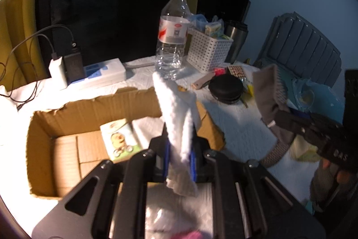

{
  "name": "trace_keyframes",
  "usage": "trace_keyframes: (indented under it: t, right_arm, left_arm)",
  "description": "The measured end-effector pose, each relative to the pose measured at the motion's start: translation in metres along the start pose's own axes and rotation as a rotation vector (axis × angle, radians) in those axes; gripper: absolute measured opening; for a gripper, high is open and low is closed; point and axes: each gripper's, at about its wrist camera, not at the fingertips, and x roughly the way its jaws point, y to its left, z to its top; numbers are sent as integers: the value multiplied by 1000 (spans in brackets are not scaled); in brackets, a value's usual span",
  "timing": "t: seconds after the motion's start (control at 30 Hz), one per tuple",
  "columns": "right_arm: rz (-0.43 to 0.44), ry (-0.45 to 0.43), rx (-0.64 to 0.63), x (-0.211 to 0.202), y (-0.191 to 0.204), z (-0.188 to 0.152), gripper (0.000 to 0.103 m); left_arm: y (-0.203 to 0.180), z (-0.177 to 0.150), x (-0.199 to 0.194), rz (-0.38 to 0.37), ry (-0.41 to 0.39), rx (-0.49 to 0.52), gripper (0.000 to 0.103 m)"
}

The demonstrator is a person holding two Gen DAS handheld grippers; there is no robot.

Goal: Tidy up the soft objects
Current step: 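Carry the paper towel into the box with the left tool while the right tool lowers the glove there, then open both tools to release the towel and glove, then withdraw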

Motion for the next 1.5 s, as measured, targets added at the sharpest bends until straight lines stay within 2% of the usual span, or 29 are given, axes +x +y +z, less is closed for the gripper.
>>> trace_keyframes:
  t: [0.07,0.2,0.23,0.27,0.5,0.73,0.83,0.97,1.03,1.07,1.1,1.17,1.5]
  right_arm:
    - [-8,-9,7,-3,-4,1,28]
    - [-19,-30,19,-6,-9,5,28]
    - [-21,-33,19,-5,-9,7,28]
    - [-23,-37,15,-5,-8,10,28]
    - [3,-68,-44,9,14,36,28]
    - [44,-43,-98,42,48,47,28]
    - [46,-9,-110,61,59,44,28]
    - [26,80,-100,94,67,36,28]
    - [-3,125,-106,108,69,31,31]
    - [-23,145,-111,114,71,28,38]
    - [-30,151,-109,115,72,27,46]
    - [-33,153,-100,115,72,26,51]
    - [-70,129,-100,86,79,22,52]
  left_arm:
    - [1,3,8,-3,12,-7,17]
    - [3,4,28,-27,100,-13,43]
    - [3,3,28,-30,101,-13,64]
    - [3,3,26,-33,92,-14,77]
    - [21,-1,-5,-27,33,-28,77]
    - [57,-9,-35,21,-12,-78,77]
    - [72,-13,-43,39,-22,-102,77]
    - [88,-19,-50,49,-28,-128,77]
    - [94,-21,-53,48,-30,-140,77]
    - [95,-22,-54,47,-32,-142,77]
    - [97,-23,-55,46,-34,-144,77]
    - [100,-24,-57,46,-35,-149,77]
    - [97,-32,-76,39,-61,-147,77]
